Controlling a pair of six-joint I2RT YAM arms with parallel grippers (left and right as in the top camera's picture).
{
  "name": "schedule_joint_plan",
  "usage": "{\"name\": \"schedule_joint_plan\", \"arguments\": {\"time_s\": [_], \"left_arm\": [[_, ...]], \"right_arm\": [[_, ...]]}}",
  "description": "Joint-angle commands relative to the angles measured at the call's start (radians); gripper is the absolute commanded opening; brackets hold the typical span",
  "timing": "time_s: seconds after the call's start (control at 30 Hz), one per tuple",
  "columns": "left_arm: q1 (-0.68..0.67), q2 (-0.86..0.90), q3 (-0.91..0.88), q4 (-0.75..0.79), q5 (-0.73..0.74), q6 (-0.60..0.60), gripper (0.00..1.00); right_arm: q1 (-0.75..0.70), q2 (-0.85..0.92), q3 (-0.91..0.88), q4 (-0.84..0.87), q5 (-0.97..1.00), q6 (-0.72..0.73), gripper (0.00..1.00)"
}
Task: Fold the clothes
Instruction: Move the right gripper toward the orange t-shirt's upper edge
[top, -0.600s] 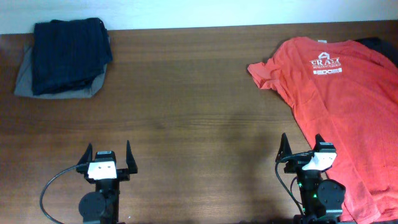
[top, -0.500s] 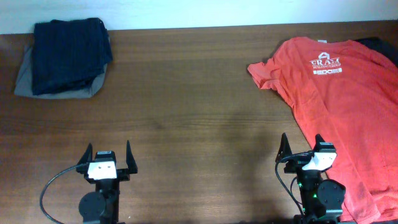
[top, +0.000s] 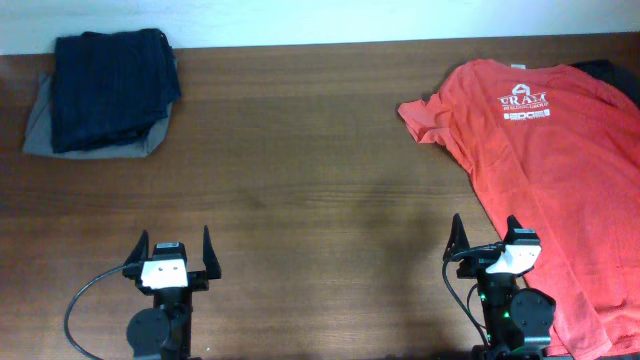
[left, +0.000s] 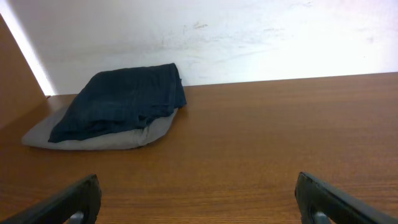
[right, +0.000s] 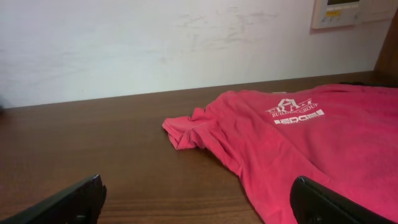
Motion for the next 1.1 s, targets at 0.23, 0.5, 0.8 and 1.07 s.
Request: {"name": "schedule_joint_plan", "arguments": {"time_s": [0.23,0.5,0.8,1.07], "left_arm": [[0.006,-0.009,-0.004,-0.003,-0.01,0.013,0.99],[0.006,-0.009,-0.004,-0.003,-0.01,0.013,0.99],[0.006,-0.009,-0.004,-0.003,-0.01,0.013,0.99],[0.006,-0.009,-0.004,-0.003,-0.01,0.013,0.99]], "right_arm": [[0.003,-0.004,-0.005,0.002,-0.097,0.009,0.99],[0.003,-0.004,-0.005,0.043,-0.273,0.009,0.99],[0.003,-0.004,0.064,0.232,-0.383,0.067,0.99],[0.003,0.107,0.3,0.193,-0.373,0.03,0.99]]}}
